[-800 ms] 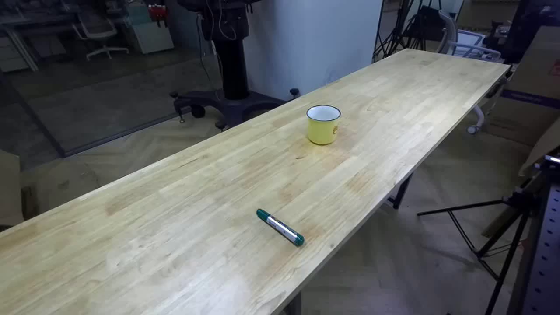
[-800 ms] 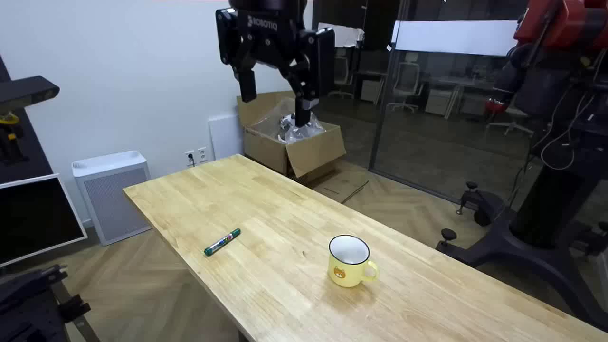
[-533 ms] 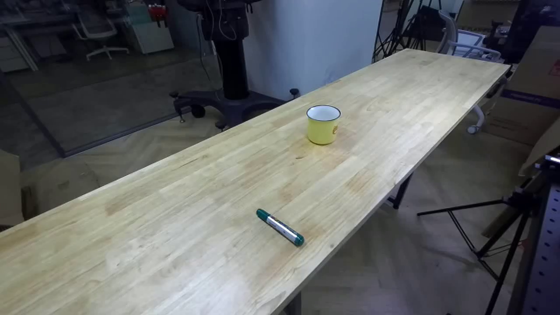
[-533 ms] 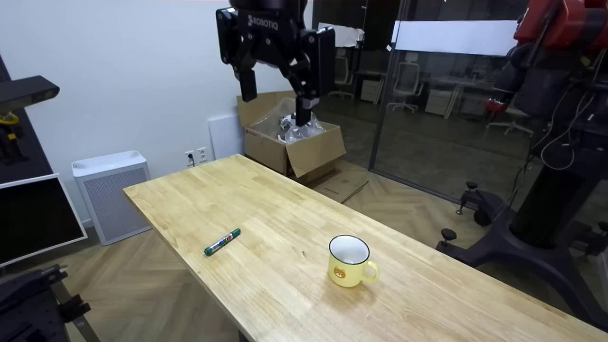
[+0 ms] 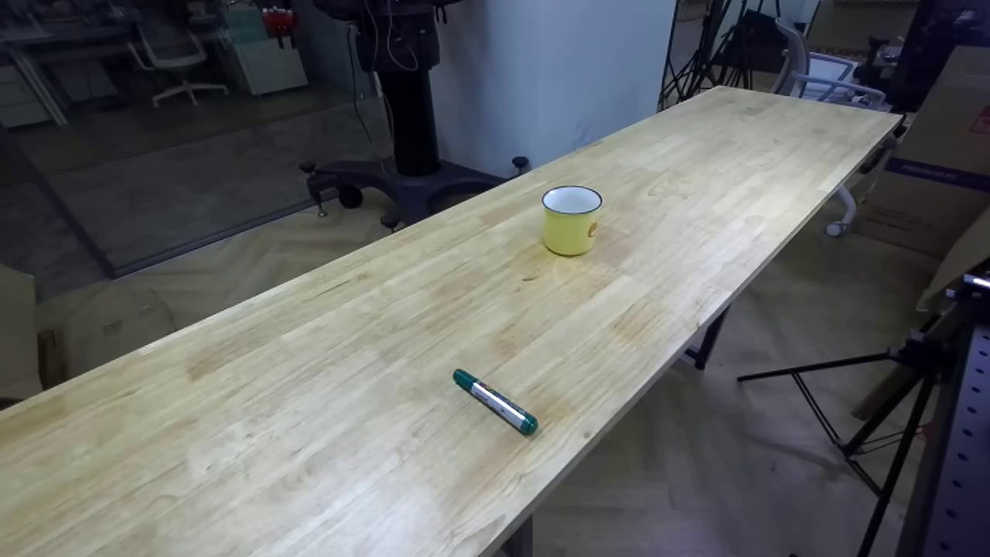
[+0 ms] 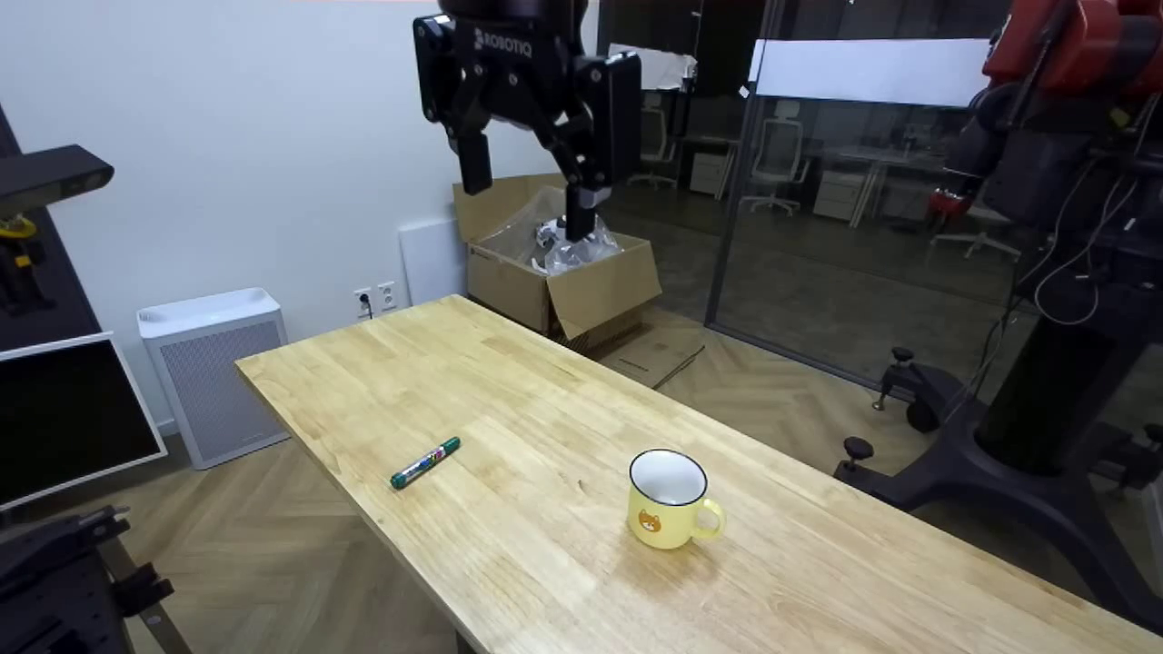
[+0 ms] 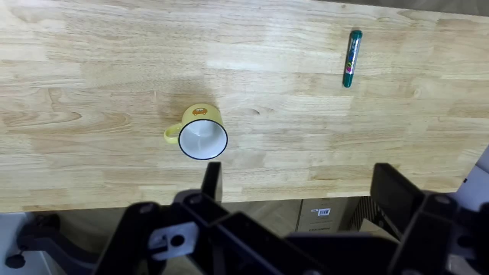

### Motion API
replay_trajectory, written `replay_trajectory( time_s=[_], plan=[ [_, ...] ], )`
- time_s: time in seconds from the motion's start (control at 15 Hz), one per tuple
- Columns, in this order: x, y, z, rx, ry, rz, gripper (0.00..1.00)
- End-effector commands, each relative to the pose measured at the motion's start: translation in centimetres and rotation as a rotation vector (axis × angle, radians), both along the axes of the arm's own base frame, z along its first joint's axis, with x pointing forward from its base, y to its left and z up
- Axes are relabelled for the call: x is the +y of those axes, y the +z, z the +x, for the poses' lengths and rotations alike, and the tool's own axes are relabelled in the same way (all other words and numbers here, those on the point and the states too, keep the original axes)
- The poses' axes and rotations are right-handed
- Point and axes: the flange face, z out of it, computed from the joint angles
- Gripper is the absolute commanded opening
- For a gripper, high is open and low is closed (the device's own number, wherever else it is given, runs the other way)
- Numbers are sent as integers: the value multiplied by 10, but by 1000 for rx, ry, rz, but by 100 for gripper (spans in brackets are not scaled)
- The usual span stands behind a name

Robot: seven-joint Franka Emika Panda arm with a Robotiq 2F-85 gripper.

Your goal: Put the marker inside the yellow mug

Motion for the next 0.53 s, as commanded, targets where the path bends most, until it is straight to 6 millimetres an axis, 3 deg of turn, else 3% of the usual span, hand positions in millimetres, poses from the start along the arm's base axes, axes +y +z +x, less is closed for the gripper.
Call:
replay_trajectory(
  time_s=[0.0, 0.2, 0.47],
  plan=[
    [0, 1, 0, 1, 0, 0, 100],
    [7, -6, 13, 19, 18, -19, 100],
    [50, -55, 59, 110, 67, -68, 100]
  ],
)
